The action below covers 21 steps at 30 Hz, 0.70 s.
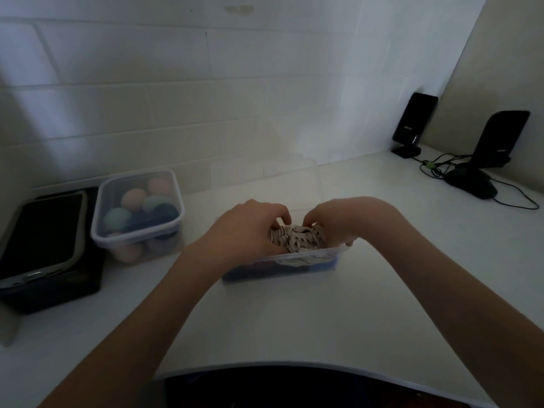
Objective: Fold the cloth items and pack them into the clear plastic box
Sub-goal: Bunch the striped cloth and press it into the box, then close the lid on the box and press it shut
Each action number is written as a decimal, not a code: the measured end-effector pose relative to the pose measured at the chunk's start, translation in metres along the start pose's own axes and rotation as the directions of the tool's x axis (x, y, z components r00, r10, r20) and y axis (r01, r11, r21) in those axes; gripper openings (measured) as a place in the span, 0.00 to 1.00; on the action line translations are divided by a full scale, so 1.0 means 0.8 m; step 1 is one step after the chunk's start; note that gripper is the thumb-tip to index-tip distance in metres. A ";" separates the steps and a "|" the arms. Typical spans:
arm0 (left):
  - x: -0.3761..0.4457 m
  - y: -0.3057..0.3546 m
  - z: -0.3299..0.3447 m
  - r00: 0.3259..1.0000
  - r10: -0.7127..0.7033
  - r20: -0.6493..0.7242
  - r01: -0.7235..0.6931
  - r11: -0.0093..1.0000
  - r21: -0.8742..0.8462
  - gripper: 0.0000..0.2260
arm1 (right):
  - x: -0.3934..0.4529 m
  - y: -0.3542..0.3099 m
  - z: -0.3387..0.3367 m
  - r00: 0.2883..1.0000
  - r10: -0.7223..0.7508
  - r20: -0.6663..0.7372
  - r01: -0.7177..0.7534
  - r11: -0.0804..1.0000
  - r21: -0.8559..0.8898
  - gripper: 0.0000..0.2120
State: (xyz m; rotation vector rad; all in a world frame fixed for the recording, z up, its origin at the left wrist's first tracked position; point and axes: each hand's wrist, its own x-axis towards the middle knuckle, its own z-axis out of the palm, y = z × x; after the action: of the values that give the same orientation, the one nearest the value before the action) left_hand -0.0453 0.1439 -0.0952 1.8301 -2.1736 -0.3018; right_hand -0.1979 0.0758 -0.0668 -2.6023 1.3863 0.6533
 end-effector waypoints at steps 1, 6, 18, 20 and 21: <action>0.001 -0.002 0.001 1.000 -0.006 0.015 0.006 1.000 0.013 0.19 | 0.002 0.000 0.001 1.000 -0.005 0.008 0.005 1.000 -0.015 0.21; 0.010 -0.008 0.003 0.992 0.028 0.125 -0.052 0.980 0.194 0.21 | 0.005 -0.001 -0.004 0.996 -0.019 0.093 0.022 0.999 -0.033 0.24; -0.015 -0.032 -0.008 0.995 0.073 -0.072 -0.094 0.929 -0.359 0.15 | -0.005 0.022 -0.016 0.974 -0.103 0.204 0.042 0.958 0.283 0.25; -0.026 -0.037 -0.007 0.973 0.018 -0.229 -0.105 0.920 -0.376 0.12 | -0.015 0.031 -0.019 0.978 -0.144 0.152 0.067 0.904 0.423 0.25; -0.030 -0.041 -0.004 0.947 -0.023 -0.321 -0.105 0.922 -0.374 0.12 | -0.018 0.038 -0.018 0.982 -0.160 0.098 0.093 0.868 0.488 0.23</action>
State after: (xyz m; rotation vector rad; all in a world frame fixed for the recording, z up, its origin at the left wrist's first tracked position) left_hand -0.0105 0.1619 -0.1053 1.4926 -1.7775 -0.3659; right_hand -0.2249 0.0651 -0.0448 -2.1829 1.1442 0.3908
